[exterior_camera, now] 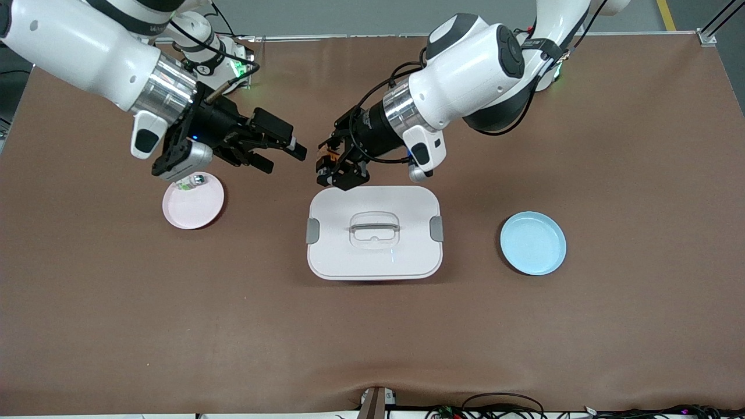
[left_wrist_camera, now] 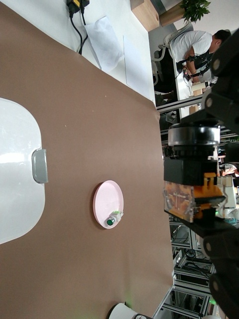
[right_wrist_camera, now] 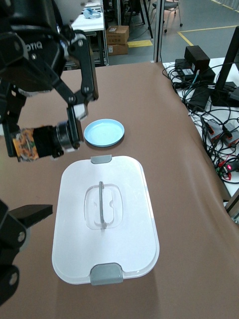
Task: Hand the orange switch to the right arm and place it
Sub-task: 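Carry the switch above the box while the right gripper reaches toward it, then grasp the orange switch with the right gripper beside the left gripper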
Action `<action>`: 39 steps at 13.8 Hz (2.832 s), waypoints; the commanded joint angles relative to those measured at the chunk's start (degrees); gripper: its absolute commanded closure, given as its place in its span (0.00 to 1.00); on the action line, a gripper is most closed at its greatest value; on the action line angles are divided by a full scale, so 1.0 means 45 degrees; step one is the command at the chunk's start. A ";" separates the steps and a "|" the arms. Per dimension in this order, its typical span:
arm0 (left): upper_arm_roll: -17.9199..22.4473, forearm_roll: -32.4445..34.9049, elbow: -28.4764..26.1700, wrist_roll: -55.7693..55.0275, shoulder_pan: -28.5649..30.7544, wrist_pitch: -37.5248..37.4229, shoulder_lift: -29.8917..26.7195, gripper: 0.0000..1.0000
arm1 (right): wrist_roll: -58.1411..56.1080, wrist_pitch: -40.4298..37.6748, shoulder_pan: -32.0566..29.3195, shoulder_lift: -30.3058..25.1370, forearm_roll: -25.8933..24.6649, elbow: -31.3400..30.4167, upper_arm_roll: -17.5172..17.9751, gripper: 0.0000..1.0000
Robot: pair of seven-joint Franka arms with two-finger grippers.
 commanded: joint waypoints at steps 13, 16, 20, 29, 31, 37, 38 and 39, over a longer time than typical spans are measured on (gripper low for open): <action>0.0050 0.0094 -0.0021 -0.0429 0.0003 0.0051 -0.0213 0.66 | 0.0576 0.1873 0.1427 -0.0202 0.0262 -0.1566 -0.0143 0.00; 0.0050 0.0094 -0.0002 -0.0429 0.0003 0.0051 -0.0213 0.66 | 0.0576 0.1951 0.1564 -0.0163 0.0379 -0.1547 -0.0143 0.00; 0.0050 0.0094 -0.0021 -0.0429 0.0023 0.0051 -0.0213 0.66 | 0.0557 0.1932 0.1642 -0.0202 0.0359 -0.1547 -0.0143 0.31; 0.0050 0.0114 -0.0002 -0.0429 0.0023 0.0051 -0.0213 0.66 | 0.1045 0.1932 0.1760 -0.0163 0.0359 -0.1527 -0.0143 1.00; 0.0050 0.0327 0.0018 -0.0429 0.0023 0.0051 -0.0213 0.53 | 0.1026 0.1932 0.1779 -0.0163 0.0340 -0.1527 -0.0143 1.00; 0.0050 0.0407 0.0057 -0.0409 0.0082 0.0051 -0.0252 0.00 | 0.0753 0.1835 0.1701 -0.0046 0.0184 -0.1469 -0.0163 1.00; 0.0050 0.0426 0.0057 -0.0409 0.0101 0.0051 -0.0252 0.00 | 0.0481 0.1776 0.1643 -0.0046 0.0125 -0.1469 -0.0182 1.00; 0.0050 0.0427 0.0057 -0.0371 0.0101 0.0051 -0.0252 0.00 | -0.0314 0.1505 0.1546 -0.0046 -0.0204 -0.1469 -0.0221 1.00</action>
